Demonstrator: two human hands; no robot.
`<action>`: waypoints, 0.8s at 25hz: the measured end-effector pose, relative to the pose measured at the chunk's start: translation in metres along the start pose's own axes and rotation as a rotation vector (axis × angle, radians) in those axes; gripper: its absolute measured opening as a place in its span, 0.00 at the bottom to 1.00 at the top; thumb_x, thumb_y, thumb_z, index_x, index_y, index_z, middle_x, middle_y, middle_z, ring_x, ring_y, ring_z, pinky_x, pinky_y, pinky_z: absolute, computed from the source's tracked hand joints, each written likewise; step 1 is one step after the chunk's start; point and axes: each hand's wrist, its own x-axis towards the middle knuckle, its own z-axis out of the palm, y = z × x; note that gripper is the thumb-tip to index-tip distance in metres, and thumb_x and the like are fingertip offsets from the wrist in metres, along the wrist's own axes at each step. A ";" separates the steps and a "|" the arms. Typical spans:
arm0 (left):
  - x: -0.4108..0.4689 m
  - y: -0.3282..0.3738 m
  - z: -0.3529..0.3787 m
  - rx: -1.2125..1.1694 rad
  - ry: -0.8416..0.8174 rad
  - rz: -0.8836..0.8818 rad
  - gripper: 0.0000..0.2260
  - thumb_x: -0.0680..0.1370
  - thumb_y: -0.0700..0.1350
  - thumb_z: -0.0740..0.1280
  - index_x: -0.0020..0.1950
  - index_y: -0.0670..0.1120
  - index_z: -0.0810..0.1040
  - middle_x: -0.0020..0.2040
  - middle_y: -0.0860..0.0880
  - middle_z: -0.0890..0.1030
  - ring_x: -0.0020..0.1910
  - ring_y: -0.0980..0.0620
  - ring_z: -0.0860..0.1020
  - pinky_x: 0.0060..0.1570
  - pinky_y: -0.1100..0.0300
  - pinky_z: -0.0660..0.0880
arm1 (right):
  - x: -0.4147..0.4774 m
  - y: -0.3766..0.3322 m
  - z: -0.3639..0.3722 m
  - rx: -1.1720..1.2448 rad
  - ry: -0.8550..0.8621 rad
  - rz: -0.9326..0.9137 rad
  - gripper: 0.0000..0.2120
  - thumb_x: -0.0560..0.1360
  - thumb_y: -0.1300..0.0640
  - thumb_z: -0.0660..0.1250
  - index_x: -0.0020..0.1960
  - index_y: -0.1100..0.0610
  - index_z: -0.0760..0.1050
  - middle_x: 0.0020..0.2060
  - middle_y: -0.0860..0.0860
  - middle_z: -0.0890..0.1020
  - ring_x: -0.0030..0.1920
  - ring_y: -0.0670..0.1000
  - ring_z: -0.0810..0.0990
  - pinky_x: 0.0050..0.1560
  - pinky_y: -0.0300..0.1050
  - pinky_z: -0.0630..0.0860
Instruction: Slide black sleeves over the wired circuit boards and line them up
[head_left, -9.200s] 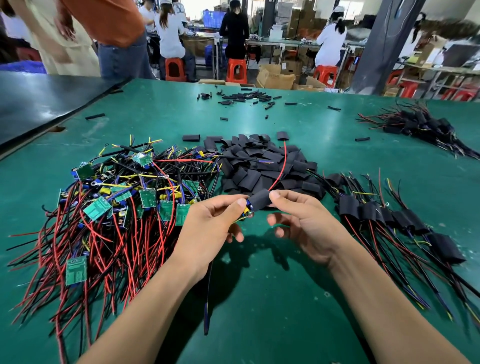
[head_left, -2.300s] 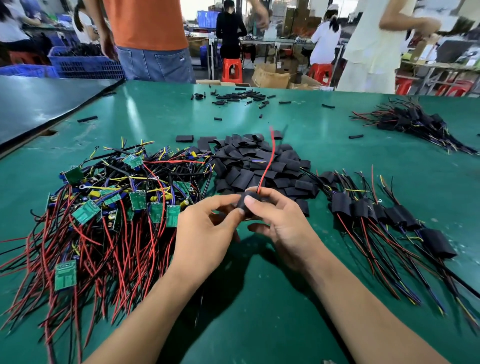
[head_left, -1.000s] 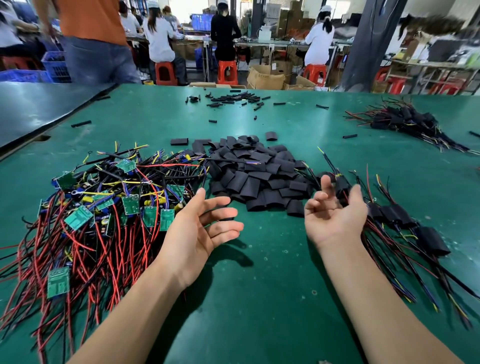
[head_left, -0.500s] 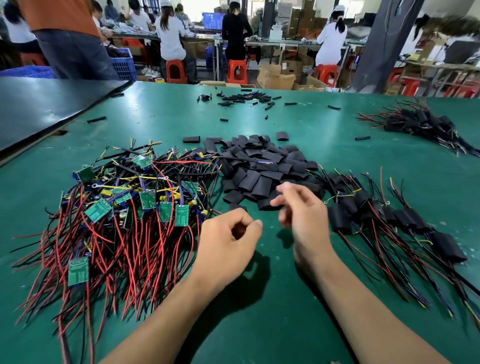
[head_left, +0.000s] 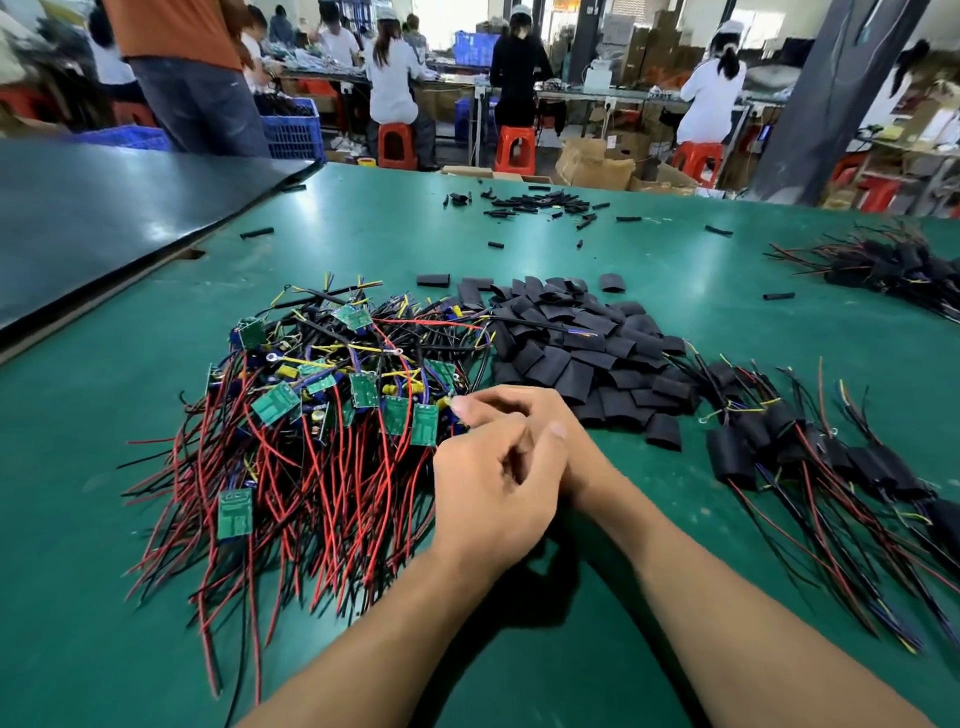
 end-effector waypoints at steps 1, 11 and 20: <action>0.001 -0.001 0.001 -0.003 0.021 -0.023 0.20 0.74 0.55 0.64 0.28 0.52 0.58 0.21 0.54 0.61 0.23 0.57 0.61 0.26 0.68 0.57 | 0.005 -0.003 -0.001 -0.017 -0.039 0.030 0.14 0.73 0.42 0.74 0.43 0.53 0.83 0.32 0.45 0.82 0.33 0.44 0.78 0.39 0.43 0.73; 0.007 0.004 0.002 -0.251 -0.109 -0.165 0.25 0.77 0.58 0.62 0.29 0.43 0.59 0.27 0.46 0.59 0.29 0.53 0.58 0.30 0.53 0.55 | 0.007 -0.022 -0.022 -0.205 0.301 -0.138 0.05 0.76 0.51 0.72 0.43 0.51 0.83 0.35 0.43 0.83 0.35 0.41 0.77 0.40 0.35 0.72; 0.023 -0.014 -0.003 -0.141 0.005 -0.338 0.07 0.82 0.47 0.63 0.50 0.48 0.80 0.40 0.52 0.82 0.41 0.53 0.81 0.45 0.47 0.79 | 0.003 -0.040 -0.062 -0.188 0.521 -0.060 0.12 0.77 0.46 0.66 0.39 0.50 0.79 0.26 0.45 0.79 0.28 0.45 0.76 0.34 0.39 0.72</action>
